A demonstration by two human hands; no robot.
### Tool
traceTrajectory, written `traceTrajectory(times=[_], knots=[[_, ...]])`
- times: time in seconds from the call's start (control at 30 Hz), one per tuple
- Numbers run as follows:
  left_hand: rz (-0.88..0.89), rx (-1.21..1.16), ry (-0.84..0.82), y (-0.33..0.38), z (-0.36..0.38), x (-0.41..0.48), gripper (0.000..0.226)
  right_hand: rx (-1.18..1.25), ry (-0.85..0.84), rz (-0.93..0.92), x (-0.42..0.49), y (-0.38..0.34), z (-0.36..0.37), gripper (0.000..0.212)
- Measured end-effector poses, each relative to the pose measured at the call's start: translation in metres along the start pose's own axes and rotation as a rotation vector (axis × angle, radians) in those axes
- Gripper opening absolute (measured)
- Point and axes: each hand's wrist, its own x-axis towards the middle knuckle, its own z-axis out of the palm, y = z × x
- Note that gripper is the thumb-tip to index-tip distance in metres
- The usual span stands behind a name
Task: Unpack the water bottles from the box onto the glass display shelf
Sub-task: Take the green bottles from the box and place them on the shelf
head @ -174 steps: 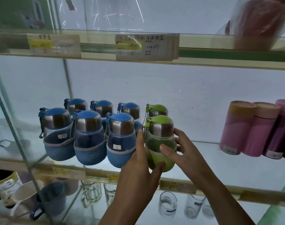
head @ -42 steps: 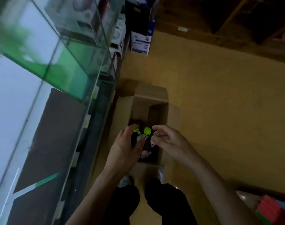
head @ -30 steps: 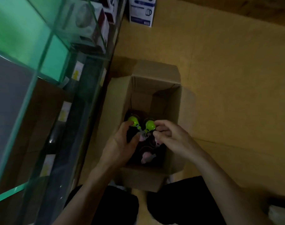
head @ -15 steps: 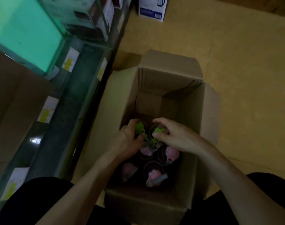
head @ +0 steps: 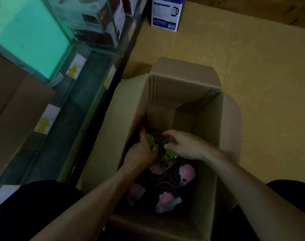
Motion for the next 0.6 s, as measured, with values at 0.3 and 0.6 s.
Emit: traceTrajectory(times=[0.3,0.6], knots=[[-0.033,-0.021,0.001,-0.011,0.016,0.022,0.095,-0.01,-0.016,-0.029,0.01,0.007,0.0,0.059],[-0.047,-0.135,0.088,-0.01,0.023,0.024,0.091,-0.056,-0.011,-0.039,0.012,0.011,0.001,0.058]])
